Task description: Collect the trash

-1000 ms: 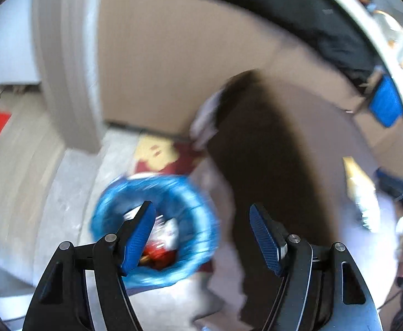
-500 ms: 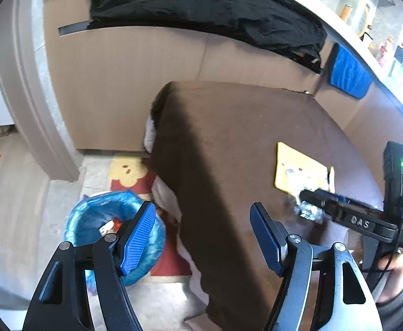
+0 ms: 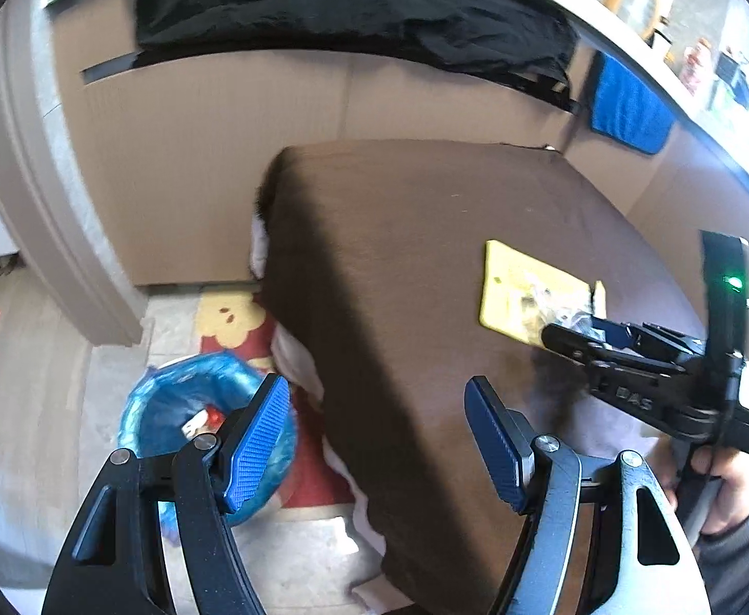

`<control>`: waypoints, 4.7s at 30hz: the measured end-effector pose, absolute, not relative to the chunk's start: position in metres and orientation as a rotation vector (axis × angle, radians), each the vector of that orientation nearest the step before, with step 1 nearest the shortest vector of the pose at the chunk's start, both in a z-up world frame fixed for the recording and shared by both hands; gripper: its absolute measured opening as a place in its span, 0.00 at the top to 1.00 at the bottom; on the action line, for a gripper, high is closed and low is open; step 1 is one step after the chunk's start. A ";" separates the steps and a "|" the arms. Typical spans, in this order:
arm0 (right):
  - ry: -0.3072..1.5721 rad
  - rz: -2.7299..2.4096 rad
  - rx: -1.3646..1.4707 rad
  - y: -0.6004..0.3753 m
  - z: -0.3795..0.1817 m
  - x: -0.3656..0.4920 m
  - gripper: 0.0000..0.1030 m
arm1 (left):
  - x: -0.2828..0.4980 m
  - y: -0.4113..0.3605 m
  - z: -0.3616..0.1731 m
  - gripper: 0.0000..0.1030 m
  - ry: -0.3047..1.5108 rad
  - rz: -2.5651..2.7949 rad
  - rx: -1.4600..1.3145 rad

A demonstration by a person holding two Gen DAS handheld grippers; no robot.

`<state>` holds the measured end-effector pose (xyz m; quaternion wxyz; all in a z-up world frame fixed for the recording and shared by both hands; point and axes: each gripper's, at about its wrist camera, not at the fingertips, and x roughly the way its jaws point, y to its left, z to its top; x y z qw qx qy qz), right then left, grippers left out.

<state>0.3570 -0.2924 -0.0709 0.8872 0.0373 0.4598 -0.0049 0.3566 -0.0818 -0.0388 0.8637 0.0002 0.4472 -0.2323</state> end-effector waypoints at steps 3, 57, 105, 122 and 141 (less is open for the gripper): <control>0.937 0.034 0.073 -0.316 -0.063 0.341 0.87 | 0.359 -0.105 -0.039 0.31 0.942 -0.543 -0.010; 0.809 -0.051 0.193 -0.480 -0.018 0.282 0.90 | 0.378 -0.260 0.017 0.99 0.792 -0.617 0.228; 0.915 0.062 0.148 -0.404 -0.049 0.301 0.90 | 0.431 -0.164 -0.074 0.97 1.156 -0.564 -0.088; 0.912 0.083 0.158 -0.405 -0.041 0.292 0.90 | 0.380 -0.233 -0.007 1.00 1.025 -0.825 -0.011; 0.916 -0.109 0.144 -0.480 -0.056 0.240 0.90 | 0.394 -0.289 -0.077 0.72 1.222 -0.908 -0.094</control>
